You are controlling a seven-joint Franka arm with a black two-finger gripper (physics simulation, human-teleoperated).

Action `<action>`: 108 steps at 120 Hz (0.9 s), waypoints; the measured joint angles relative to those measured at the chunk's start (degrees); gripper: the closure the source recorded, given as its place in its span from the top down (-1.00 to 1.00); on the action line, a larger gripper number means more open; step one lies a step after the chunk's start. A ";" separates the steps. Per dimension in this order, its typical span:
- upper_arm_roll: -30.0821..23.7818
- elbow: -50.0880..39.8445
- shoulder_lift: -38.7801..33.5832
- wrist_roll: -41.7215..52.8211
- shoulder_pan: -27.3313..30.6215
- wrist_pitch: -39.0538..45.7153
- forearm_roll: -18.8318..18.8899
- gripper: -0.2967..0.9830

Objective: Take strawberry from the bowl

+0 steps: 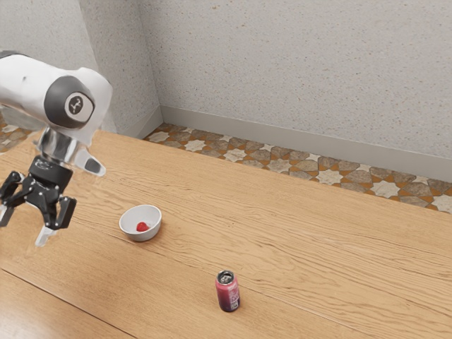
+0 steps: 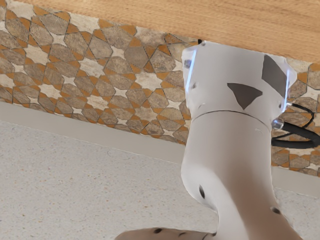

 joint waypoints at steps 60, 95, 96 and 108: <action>2.99 10.79 25.32 -21.24 1.15 49.07 -7.62 0.28; 3.40 8.95 31.35 -37.70 2.90 58.94 -8.90 -0.09; 3.36 8.68 31.26 -38.08 2.95 59.19 -8.91 -0.09; 3.03 6.09 29.38 -42.36 3.07 62.29 -8.10 -0.09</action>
